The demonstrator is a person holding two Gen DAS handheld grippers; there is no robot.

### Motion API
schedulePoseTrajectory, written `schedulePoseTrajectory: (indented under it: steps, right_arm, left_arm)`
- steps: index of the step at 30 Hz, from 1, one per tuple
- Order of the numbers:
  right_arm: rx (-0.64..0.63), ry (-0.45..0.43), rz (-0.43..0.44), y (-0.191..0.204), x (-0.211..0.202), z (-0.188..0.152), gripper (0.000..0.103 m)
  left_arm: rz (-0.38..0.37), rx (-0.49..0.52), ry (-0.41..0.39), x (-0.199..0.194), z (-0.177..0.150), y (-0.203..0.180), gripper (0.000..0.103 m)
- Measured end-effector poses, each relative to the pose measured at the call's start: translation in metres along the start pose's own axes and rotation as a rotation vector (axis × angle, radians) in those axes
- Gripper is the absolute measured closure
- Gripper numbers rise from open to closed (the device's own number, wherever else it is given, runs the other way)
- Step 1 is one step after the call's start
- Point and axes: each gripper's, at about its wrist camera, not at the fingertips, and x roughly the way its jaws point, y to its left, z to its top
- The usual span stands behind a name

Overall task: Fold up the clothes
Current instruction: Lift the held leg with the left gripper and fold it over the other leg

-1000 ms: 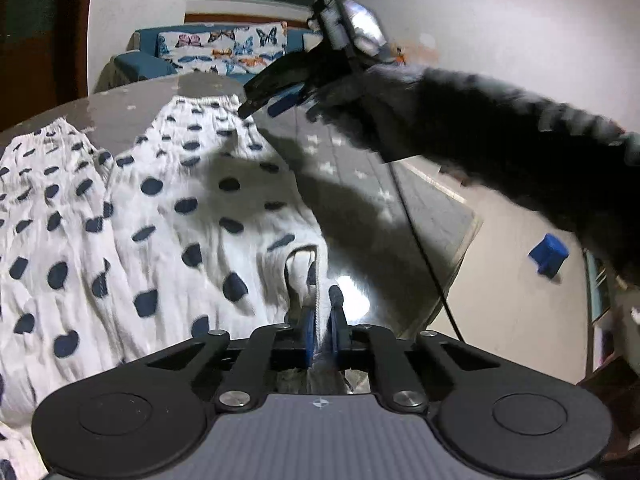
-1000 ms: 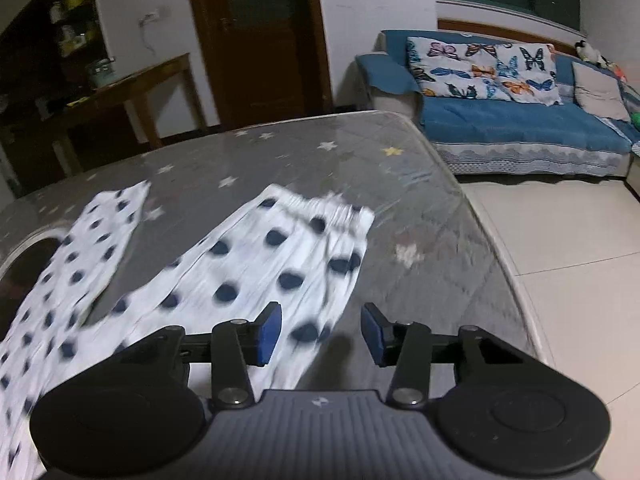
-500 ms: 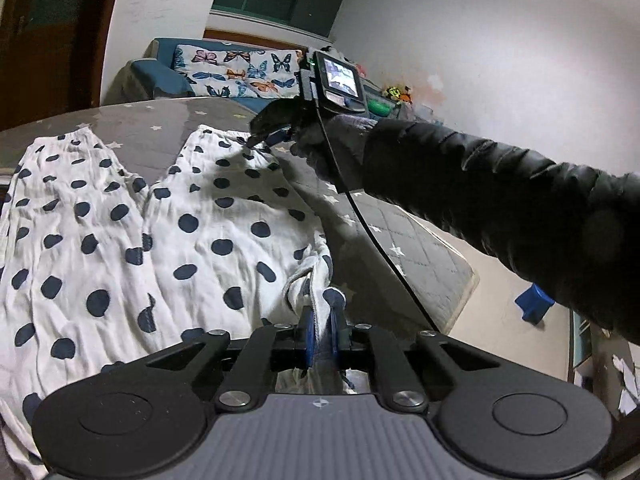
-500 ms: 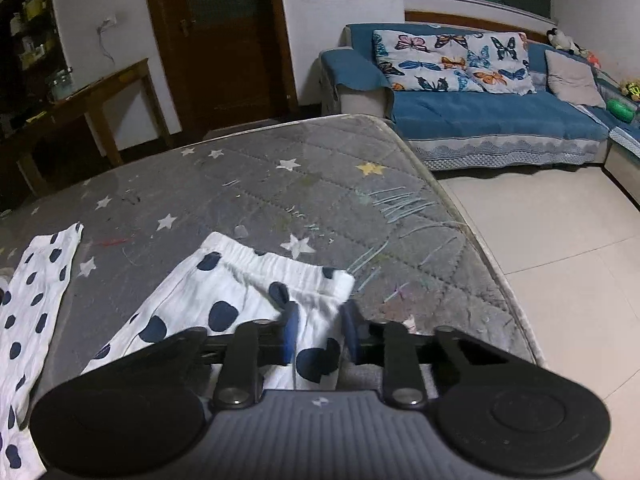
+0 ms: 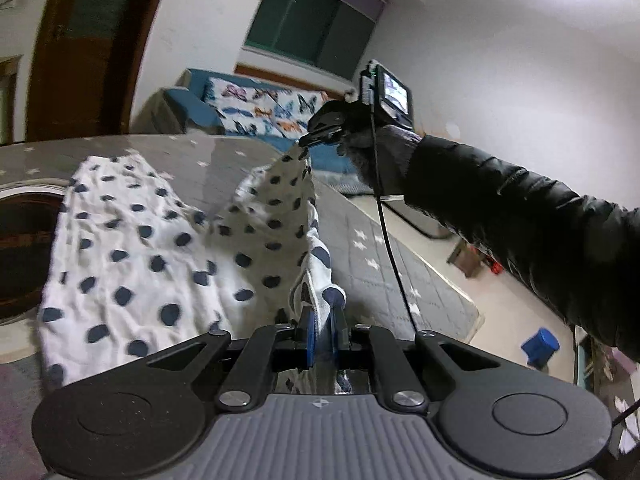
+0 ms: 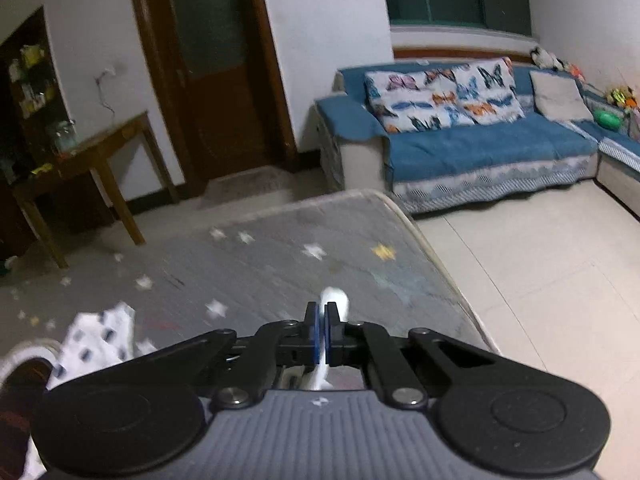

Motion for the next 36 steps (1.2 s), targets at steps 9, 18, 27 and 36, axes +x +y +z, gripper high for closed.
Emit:
schedulePoseTrajectory:
  steps: [9,18,27,36]
  right_arm:
    - [-0.068,-0.054,0.074,0.088,-0.006,0.024,0.102]
    - [-0.071,0.128,-0.108,0.044,0.011,-0.023,0.093]
    - [0.109,0.193,-0.143,-0.039,-0.010,-0.080,0.075]
    - [0.190,0.141,-0.074,-0.041,-0.001,-0.093,0.077]
  left_arm:
    - [0.050,-0.097,-0.074,-0.043,-0.005,0.034,0.095]
    - [-0.002,-0.098,-0.069,-0.048,-0.011,0.040,0.095]
    - [-0.012,-0.071,-0.054,-0.039,-0.011,0.031,0.095]
    - [0.017,-0.047,-0.032,-0.035,-0.012,0.018,0.095]
